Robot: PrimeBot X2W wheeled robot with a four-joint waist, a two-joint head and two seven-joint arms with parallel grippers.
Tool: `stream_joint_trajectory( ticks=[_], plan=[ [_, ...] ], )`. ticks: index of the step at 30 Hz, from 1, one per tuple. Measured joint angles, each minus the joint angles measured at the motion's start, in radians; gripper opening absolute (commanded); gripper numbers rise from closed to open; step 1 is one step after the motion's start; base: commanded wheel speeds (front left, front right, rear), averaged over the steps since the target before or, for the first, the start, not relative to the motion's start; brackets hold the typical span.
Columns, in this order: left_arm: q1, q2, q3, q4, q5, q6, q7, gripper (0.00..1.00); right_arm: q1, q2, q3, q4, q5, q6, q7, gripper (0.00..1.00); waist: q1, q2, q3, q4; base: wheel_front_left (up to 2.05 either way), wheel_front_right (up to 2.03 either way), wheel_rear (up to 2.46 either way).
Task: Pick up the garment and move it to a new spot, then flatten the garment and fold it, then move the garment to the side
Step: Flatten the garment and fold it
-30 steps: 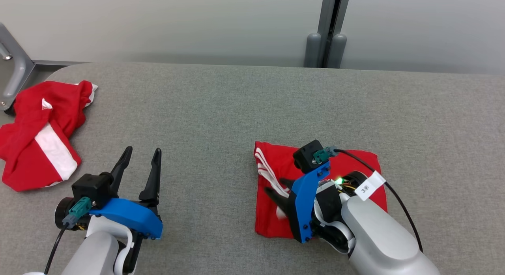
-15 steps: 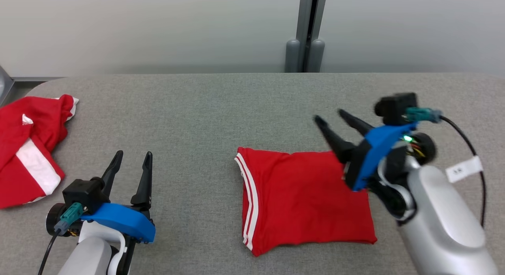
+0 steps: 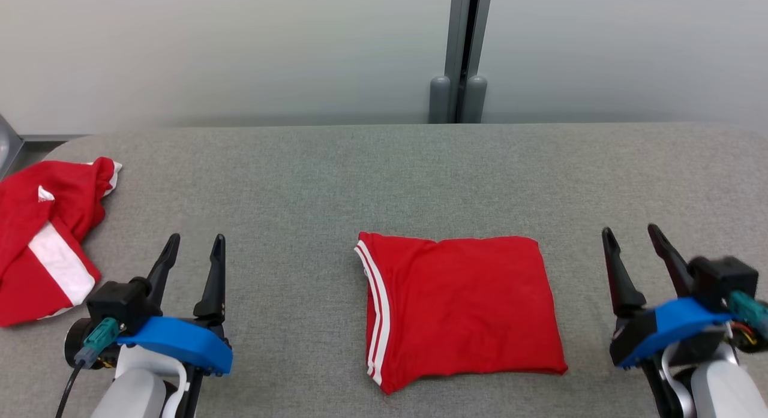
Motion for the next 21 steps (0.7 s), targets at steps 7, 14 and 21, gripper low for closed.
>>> stream_joint_trajectory(
  ticks=[7, 14, 21],
  plan=[
    [0.068, -0.011, 0.053, -0.031, 0.018, 0.010, 0.000, 1.00, 0.111, 0.027, -0.038, -0.031, -0.007, 0.000, -0.091, 1.00, 0.0000, 0.0000, -0.034, -0.012, 0.00, 0.00, 0.00],
    [0.140, -0.034, 0.104, -0.050, 0.046, 0.012, 0.000, 1.00, 0.163, 0.040, -0.034, -0.047, 0.019, 0.000, -0.101, 1.00, -0.0001, 0.0000, -0.067, -0.024, 0.00, 0.00, 0.00],
    [0.159, -0.045, 0.124, -0.029, 0.062, 0.000, 0.000, 1.00, 0.181, 0.045, -0.031, -0.051, 0.025, 0.000, -0.094, 1.00, -0.0001, 0.0000, -0.077, -0.025, 0.00, 0.00, 0.00]
  ],
)
